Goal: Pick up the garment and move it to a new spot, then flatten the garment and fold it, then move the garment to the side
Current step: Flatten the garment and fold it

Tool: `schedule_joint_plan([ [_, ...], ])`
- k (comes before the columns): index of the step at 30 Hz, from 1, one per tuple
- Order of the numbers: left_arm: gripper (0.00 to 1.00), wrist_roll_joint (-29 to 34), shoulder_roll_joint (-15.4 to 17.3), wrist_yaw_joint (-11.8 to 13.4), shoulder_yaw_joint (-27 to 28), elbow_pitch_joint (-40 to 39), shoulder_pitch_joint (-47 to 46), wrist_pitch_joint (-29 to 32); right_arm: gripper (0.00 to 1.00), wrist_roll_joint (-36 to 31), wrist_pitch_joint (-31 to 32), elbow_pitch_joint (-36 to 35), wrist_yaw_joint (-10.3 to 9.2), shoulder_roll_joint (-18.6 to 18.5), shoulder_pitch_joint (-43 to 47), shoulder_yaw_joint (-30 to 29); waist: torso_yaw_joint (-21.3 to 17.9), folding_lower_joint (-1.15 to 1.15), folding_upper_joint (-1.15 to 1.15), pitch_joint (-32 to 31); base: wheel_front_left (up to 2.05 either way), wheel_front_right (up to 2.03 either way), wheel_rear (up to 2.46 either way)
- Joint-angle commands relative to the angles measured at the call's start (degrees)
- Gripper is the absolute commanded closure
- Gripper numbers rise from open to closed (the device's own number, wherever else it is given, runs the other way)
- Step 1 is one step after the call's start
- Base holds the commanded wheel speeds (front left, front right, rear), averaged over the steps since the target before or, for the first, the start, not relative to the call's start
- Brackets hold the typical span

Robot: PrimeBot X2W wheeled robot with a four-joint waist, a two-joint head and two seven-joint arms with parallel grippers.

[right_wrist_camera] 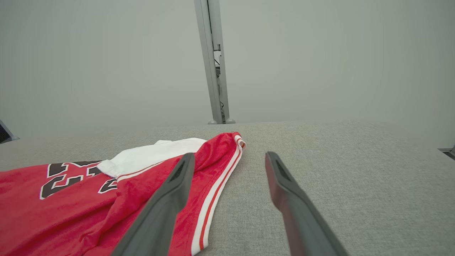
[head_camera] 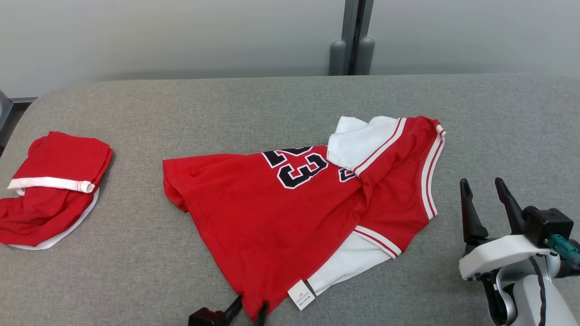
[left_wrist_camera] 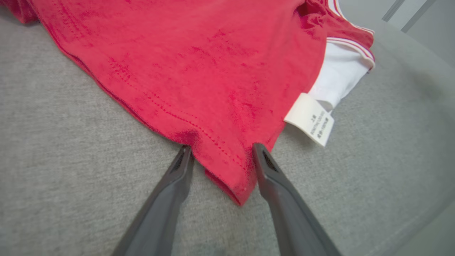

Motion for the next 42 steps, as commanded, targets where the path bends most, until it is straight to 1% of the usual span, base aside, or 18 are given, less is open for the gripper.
schedule_joint_plan([
  [1,1.0,-0.51,0.24,-0.08,0.25,0.18,-1.0,0.01,0.0,0.31,0.0,0.04,-0.01,-0.27,-0.54,-0.02,-0.13,0.0,0.0,0.08,0.0,0.0,0.0],
  [5,1.0,-0.71,0.24,-0.24,1.82,-2.22,-2.2,0.0,0.0,0.46,0.0,0.06,0.0,-0.26,-0.68,-0.6,-0.26,0.0,0.0,0.14,0.0,0.0,0.0],
  [10,1.0,1.2,0.26,-0.02,6.62,-11.39,-3.33,0.0,0.0,0.48,0.0,-0.04,0.0,-0.23,0.12,-1.69,0.46,0.0,0.0,0.16,0.0,0.0,0.0],
  [14,1.0,2.47,0.24,-0.9,10.43,-17.63,-7.87,-0.01,0.0,1.65,0.0,0.25,0.0,-0.26,-0.58,-1.14,0.63,0.0,0.0,0.81,0.0,0.0,0.0],
  [17,1.0,4.85,0.24,-1.67,13.08,-18.92,-13.68,0.0,0.0,2.2,0.0,0.17,0.0,-0.24,-1.2,-0.6,0.54,0.0,0.0,1.39,0.0,0.0,0.0],
  [19,1.0,6.59,0.98,-2.29,14.88,-16.99,-18.78,0.0,0.0,2.87,0.0,0.19,0.0,-0.28,-1.72,0.1,-0.08,0.0,0.0,2.07,0.0,0.0,0.0],
  [23,1.0,9.12,4.55,-2.79,18.4,-9.01,-30.55,0.0,0.0,4.33,0.0,-0.34,0.0,-0.26,-3.75,2.93,-2.9,0.0,0.0,4.7,0.0,0.0,0.0],
  [25,1.0,9.82,6.38,-2.53,19.92,-4.37,-36.08,-0.01,0.0,4.9,0.0,-0.62,0.0,-0.28,-4.57,4.24,-4.64,0.0,0.0,6.4,0.0,0.0,0.0],
  [26,1.0,10.52,7.8,-2.17,20.73,-2.14,-38.71,0.01,0.0,5.42,0.01,-0.81,-0.01,-0.3,-5.15,5.09,-5.61,0.0,0.0,7.4,0.0,0.0,0.0],
  [27,1.0,10.52,7.8,-2.17,20.73,-2.14,-38.71,0.01,0.0,5.42,0.01,-0.81,-0.01,-0.3,-5.15,5.09,-5.61,0.0,0.0,7.4,0.0,0.0,0.0],
  [31,1.0,11.75,11.36,-1.4,22.61,4.73,-46.33,0.0,0.0,6.26,0.0,-1.58,-0.01,-0.26,-6.63,7.79,-8.71,0.0,0.0,10.43,0.0,0.0,0.0],
  [32,1.0,12.09,12.16,-1.53,22.99,5.73,-47.88,0.0,0.0,6.6,0.0,-1.74,0.0,-0.25,-6.91,8.58,-9.39,0.0,0.0,11.08,0.0,0.0,0.0],
  [33,0.64,12.11,12.58,-1.36,23.43,6.51,-48.91,-0.01,0.0,6.91,0.0,-1.94,-0.01,-0.26,-7.18,9.17,-9.97,0.0,0.0,11.7,0.0,0.0,0.0],
  [34,0.0,12.08,12.99,-0.99,23.77,8.04,-49.4,0.01,0.0,7.16,0.0,-2.08,0.0,-0.26,-7.34,9.78,-10.37,0.0,0.0,12.23,0.0,0.0,0.0],
  [37,0.0,11.0,12.8,0.11,25.73,9.73,-50.93,0.0,0.0,8.04,0.0,-2.29,0.0,-0.22,-7.7,10.97,-10.86,0.0,0.0,13.38,0.0,0.0,0.0],
  [40,0.0,10.85,11.08,-0.31,26.21,9.52,-48.26,0.0,0.0,8.72,0.0,-2.32,0.0,-0.23,-7.62,12.49,-10.32,0.0,0.0,13.59,0.0,0.0,0.0],
  [42,0.0,10.21,9.87,0.24,27.3,8.81,-46.04,0.0,0.0,8.55,0.0,-1.97,0.0,-0.28,-7.19,13.14,-9.54,0.0,0.0,13.09,0.0,0.0,0.0],
])
